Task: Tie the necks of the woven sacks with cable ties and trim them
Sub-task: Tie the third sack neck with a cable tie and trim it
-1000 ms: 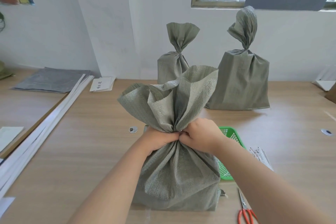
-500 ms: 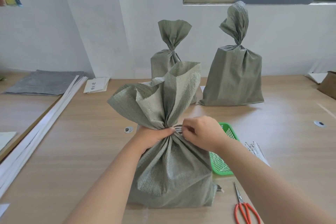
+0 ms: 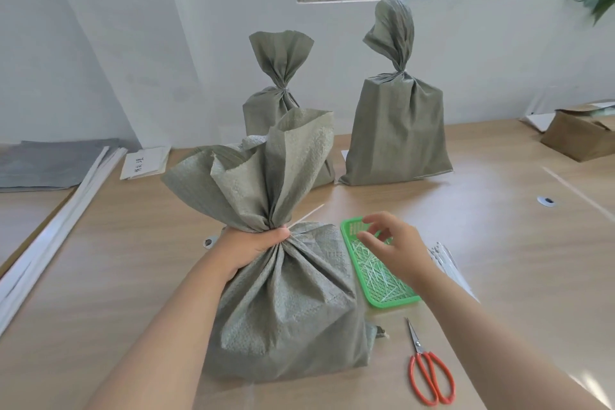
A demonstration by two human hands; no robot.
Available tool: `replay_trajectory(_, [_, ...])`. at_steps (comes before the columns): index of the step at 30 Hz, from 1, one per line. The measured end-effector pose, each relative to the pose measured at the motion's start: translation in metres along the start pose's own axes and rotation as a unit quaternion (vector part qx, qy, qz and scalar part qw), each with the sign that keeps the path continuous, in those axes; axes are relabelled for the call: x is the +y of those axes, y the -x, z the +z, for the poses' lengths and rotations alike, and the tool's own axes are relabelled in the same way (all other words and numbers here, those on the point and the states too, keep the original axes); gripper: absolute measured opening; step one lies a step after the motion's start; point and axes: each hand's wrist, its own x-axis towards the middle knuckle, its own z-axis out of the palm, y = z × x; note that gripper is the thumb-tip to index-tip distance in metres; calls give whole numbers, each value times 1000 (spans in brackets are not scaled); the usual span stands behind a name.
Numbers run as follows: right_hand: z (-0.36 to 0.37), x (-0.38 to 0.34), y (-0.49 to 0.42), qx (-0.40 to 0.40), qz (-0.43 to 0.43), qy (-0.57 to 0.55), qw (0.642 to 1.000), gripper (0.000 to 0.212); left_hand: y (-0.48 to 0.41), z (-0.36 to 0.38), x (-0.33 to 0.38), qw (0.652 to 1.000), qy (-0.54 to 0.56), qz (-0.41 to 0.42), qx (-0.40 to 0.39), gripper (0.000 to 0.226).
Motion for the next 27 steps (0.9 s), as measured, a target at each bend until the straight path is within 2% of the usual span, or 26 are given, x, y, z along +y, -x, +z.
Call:
replay_trajectory(5, [3,64,27,-31,116,28,992,31,-3,2,-1,1000,3,3,0,59])
replay_trajectory(9, [11,101,51,-72,174,75,979,38,-5,3,-1,1000,14,22,6,53])
replay_trajectory(13, [21,128,76,-111,234,110,960,44,-7,5,0,999,24,31,5,24])
replay_trajectory(15, [25,140,88,-131,263,121,948,45,-6,6,0,999,22,35,6,18])
replay_trajectory(22, [43,174,126,-197,332,214,898,45,-3,8,0,998,26,47,19,13])
replay_trajectory(27, [57,190,146,-199,354,263,875,29,-2,9,-1,998,32,39,26,17])
